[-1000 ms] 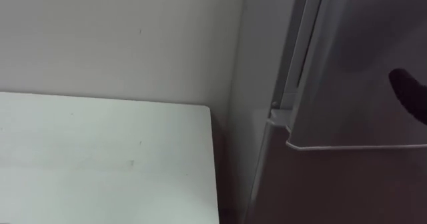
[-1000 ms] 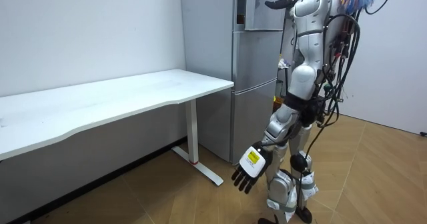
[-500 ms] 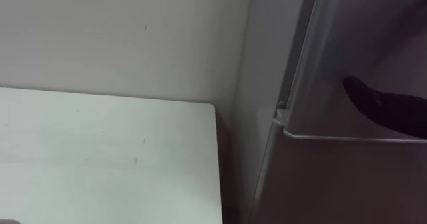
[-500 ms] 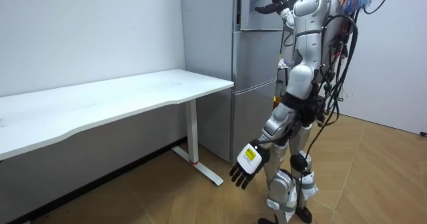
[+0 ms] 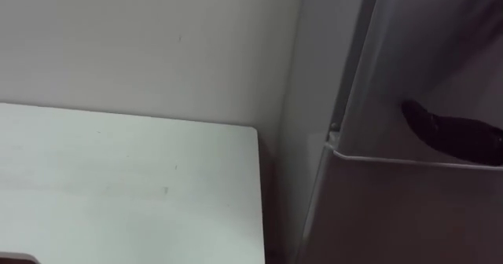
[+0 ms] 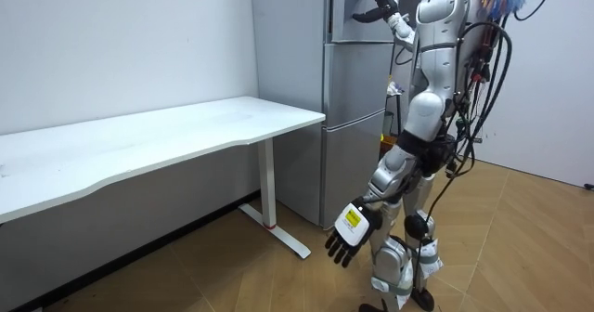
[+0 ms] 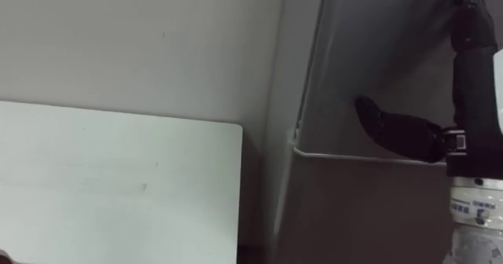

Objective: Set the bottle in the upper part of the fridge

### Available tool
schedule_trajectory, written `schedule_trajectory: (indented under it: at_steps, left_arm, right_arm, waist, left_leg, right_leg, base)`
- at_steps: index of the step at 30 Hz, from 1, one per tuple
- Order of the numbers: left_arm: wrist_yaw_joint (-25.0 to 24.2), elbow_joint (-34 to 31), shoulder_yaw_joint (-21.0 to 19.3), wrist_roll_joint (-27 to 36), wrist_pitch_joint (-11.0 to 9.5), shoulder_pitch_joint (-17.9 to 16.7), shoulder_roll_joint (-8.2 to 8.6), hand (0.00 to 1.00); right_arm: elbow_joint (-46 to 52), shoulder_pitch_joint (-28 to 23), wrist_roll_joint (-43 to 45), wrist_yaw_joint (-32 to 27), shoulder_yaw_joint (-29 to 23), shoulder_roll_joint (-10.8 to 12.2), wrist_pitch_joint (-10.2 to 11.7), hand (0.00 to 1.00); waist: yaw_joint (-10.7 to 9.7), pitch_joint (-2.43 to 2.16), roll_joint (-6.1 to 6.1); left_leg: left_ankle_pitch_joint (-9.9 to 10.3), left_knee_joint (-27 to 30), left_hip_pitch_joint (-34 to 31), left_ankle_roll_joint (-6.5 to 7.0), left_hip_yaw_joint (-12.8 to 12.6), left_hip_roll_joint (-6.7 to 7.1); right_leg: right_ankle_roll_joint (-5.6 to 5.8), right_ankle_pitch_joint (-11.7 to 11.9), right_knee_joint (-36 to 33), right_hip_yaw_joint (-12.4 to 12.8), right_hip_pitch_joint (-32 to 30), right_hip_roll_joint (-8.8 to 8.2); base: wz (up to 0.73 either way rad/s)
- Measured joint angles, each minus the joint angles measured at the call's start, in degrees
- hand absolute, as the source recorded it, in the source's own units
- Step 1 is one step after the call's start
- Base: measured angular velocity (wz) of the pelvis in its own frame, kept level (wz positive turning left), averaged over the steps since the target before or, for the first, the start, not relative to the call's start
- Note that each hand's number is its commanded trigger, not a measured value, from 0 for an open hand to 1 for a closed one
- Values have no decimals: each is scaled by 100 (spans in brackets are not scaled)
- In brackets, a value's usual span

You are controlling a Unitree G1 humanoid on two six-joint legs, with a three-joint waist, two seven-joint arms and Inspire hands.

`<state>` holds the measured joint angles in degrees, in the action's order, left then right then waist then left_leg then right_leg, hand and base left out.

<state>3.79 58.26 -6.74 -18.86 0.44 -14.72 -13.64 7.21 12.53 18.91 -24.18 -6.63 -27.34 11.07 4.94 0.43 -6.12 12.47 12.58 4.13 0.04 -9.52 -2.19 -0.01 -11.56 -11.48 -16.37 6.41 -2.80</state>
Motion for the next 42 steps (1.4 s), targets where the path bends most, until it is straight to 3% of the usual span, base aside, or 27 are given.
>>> schedule_trajectory:
  at_steps: [12,25,34,42]
  left_arm:
    - [-103,-210,52,-5,307,7,-6,0]
    - [-104,-480,79,-89,334,-12,-9,0]
    - [-114,-559,79,-91,548,-29,-10,0]
    - [-209,-562,79,-90,559,-44,-16,0]
  right_arm:
    - [-606,-10,-20,426,46,1,-18,0]
    - [-868,-9,-8,435,31,0,-14,0]
    - [-1134,35,-3,438,31,-2,-65,0]
    - [-1332,91,-3,434,31,-2,-110,0]
  waist:
    - [-15,-33,65]
    - [-20,-53,61]
    - [-27,-64,46]
    - [-24,-60,5]
  left_leg:
    - [-3,115,-22,-3,119,0]
    - [-34,116,-43,49,173,82]
    - [-64,110,-33,95,187,93]
    - [-87,112,-41,133,190,114]
  right_leg:
    - [-18,30,71,-110,92,-28]
    - [31,75,69,-98,87,-35]
    - [62,98,67,-91,105,-68]
    - [90,134,67,-92,104,-99]
  base:
    - [4]
    - [1]
    - [0]
    - [0]
